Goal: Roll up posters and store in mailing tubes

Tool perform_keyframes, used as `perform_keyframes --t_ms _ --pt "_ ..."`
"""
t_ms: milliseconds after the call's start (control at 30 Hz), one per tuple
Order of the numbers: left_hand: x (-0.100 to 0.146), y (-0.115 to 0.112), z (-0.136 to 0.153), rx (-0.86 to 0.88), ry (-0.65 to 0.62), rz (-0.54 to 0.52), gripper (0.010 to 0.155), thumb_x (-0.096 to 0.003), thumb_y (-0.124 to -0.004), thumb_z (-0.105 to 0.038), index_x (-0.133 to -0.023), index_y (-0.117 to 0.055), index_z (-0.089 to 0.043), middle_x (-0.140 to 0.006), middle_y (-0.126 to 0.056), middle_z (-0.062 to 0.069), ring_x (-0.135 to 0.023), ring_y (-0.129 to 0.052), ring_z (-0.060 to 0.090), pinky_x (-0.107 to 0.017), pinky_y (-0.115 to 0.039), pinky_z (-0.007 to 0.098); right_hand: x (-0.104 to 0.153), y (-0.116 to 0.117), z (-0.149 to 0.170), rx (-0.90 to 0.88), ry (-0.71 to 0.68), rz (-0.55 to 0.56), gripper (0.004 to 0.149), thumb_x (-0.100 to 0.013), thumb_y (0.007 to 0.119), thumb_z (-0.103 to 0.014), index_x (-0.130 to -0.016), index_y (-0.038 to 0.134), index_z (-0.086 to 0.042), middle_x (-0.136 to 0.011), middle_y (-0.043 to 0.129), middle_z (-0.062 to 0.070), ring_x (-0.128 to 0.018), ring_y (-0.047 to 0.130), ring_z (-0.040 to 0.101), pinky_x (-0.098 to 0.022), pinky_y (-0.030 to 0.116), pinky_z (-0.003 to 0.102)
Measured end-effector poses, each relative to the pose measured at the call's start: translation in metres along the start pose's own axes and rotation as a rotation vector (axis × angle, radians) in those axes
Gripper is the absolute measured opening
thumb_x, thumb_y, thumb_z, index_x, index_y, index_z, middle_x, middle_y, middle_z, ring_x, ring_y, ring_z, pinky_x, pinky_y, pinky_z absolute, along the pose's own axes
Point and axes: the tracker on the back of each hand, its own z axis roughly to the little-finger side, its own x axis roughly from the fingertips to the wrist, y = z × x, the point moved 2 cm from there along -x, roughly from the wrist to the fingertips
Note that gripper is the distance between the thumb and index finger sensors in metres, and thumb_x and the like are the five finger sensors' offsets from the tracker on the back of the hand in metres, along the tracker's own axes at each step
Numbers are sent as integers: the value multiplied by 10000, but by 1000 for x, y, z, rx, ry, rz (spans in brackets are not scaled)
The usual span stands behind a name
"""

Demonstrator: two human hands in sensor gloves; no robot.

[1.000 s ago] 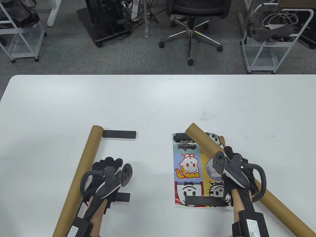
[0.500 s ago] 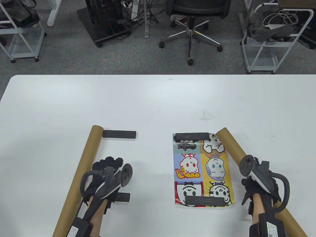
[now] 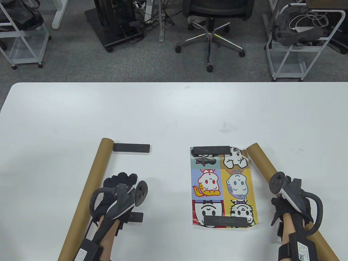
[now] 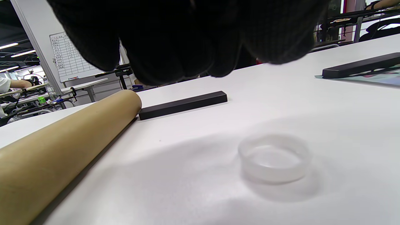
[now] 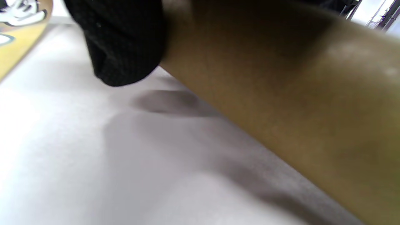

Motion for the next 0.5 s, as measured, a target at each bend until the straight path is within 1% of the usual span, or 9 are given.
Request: perform_keyframes --t_ms 100,300,367,400,500 --pt "0 0 -1 0 -2 1 608 -467 -745 -493 -1033 -742 -270 -975 -839 27 -822 -916 262 -754 -716 560 -2 4 2 9 6 -6 889 -432 839 -341 -1102 320 -69 -1072 632 193 -911 757 461 -667 686 620" --pt "-1 0 -1 -1 -3 1 613 -467 -747 -492 -1037 -740 -267 -980 -836 28 -826 -916 264 -755 -714 561 -4 11 6 9 21 -19 887 -440 825 -342 -1103 310 -56 -1101 573 217 -944 692 503 -676 658 633" --pt "-1 0 -2 0 -3 0 615 -466 -749 -492 -1039 -735 -270 -984 -834 7 -831 -913 262 -756 -714 561 -3 9 7 4 20 -35 906 -439 815 -366 -1107 294 -47 -1116 547 236 -961 660 526 -686 633 655" --pt "-1 1 -2 1 -3 0 617 -466 -748 -493 -1039 -736 -267 -985 -834 30 -833 -911 264 -756 -714 561 -2 6 6 -1 20 -26 924 -438 814 -372 -1109 271 -43 -1130 513 246 -970 640 538 -690 619 666" --pt "-2 1 -2 4 -3 -6 621 -466 -748 -493 -1044 -730 -266 -992 -828 32 -839 -908 269 -756 -712 564 1 -5 2 -11 6 1 939 -436 806 -387 -1110 255 -37 -1145 460 281 -984 591 569 -694 582 694"
